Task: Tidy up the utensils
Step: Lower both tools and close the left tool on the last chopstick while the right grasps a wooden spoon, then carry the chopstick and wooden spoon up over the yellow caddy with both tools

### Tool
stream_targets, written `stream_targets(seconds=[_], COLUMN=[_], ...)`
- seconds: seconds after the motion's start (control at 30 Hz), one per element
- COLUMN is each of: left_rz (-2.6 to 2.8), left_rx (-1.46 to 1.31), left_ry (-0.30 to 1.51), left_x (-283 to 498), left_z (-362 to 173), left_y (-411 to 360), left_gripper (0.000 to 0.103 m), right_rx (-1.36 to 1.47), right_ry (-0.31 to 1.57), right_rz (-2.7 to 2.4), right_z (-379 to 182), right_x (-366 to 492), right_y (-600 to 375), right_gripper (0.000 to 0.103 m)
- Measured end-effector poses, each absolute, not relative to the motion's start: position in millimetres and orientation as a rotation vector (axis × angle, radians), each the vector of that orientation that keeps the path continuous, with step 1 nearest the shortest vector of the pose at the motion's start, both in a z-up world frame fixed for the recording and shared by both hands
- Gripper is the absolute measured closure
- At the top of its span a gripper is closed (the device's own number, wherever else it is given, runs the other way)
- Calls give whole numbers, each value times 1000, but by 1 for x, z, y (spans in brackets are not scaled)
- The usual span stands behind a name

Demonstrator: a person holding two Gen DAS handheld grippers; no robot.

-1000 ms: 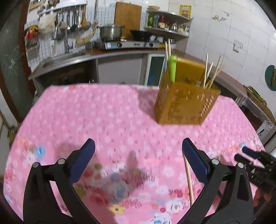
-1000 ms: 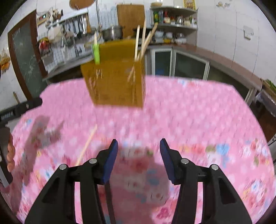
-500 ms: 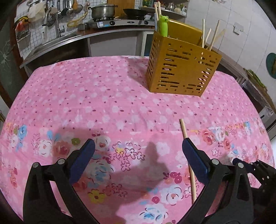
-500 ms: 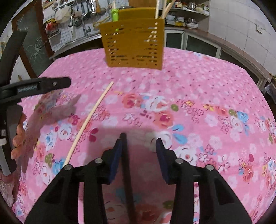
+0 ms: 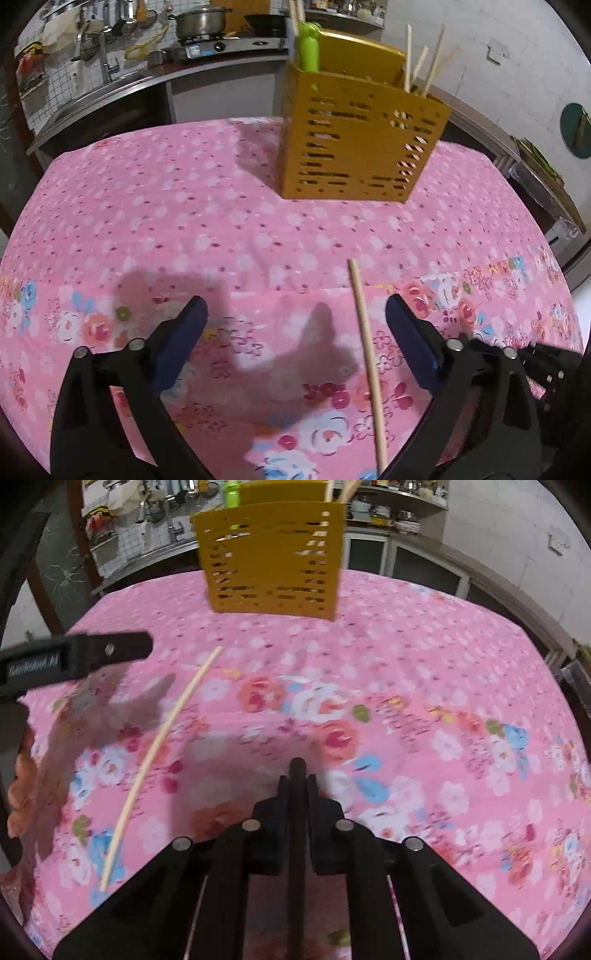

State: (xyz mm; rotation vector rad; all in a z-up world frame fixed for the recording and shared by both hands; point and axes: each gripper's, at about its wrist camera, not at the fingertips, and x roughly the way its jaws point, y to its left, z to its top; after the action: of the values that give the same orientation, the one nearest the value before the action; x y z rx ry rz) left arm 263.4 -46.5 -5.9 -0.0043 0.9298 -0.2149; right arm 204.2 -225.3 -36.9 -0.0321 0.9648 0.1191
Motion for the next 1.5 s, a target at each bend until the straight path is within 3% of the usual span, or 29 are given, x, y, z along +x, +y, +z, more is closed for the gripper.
stream_targets(seconds=[0.2,0.4,0.5,0.63,0.7,0.97,1.5], left_rz=[-235,-253,-243,-234,-244,-246,-235], left_rx=[25,50,72,64,59,73,50], left_ry=[986,1074,1064,1063,1066,1028,762], left_x=[277,294,299,304,305,299,247], left_z=[-19,-37,-38,-38,-38,-29,42], left_y=[-71,-95,-103,-103,-103,-95,-44], left_gripper=[26,60,63,90,96,97,97], right_rx=[56,119,117,116,112,97,133], right_ry=[974,981,985,995,1005,1023,834], right_rz=[59,43,40,38,33,22,67], right_z=[-37,-39,-39,-40,-40,-33,25], right_x=[225,243,247,252,255,262,239], right_y=[-266,-283,-281,-282,-281,-276,-261], right_gripper=[94,94,94,94,94,94,94])
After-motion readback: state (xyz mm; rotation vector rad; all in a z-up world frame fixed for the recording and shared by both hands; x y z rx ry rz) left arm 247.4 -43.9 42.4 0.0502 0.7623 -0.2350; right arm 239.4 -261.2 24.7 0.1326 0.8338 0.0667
